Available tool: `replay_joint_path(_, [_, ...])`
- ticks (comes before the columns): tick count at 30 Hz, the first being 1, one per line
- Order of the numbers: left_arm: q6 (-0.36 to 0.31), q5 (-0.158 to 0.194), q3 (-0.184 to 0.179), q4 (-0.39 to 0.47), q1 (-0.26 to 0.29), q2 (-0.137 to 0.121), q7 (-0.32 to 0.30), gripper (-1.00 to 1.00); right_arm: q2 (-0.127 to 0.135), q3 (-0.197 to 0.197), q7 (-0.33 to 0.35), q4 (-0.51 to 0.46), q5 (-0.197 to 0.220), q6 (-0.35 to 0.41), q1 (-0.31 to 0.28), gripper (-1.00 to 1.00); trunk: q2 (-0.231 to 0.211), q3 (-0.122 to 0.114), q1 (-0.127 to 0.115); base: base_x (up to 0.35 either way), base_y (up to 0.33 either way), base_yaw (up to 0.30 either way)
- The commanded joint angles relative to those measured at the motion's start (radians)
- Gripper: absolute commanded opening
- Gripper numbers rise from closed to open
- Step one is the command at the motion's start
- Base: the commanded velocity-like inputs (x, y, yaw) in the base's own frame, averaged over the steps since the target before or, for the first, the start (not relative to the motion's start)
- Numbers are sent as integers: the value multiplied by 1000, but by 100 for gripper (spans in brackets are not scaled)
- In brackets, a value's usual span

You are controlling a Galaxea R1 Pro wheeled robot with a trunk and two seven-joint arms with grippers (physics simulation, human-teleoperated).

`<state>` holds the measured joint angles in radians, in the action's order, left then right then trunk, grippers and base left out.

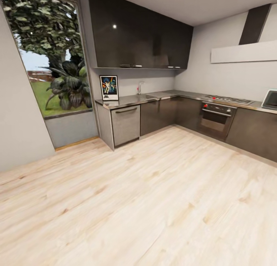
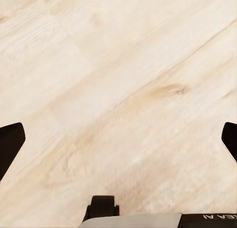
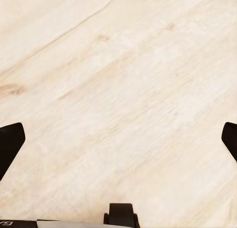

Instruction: Pick up the poster from the kitchen countertop and hang it on one of the wall nails in the kitchen.

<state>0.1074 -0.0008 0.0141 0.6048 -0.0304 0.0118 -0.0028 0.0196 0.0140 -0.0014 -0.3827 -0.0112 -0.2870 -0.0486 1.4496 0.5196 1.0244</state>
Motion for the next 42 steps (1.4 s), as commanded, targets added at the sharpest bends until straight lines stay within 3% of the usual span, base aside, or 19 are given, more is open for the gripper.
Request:
replay_joint_path(1, [2, 0, 1, 1, 0, 0, 0, 100, 0, 1, 0, 1, -1, -3, 0, 100, 0, 1, 1, 334, 0, 0])
replay_joint_path(42, [2, 0, 1, 1, 0, 0, 0, 100, 0, 1, 0, 1, -1, -5, 0, 100, 0, 1, 1, 334, -2, 0])
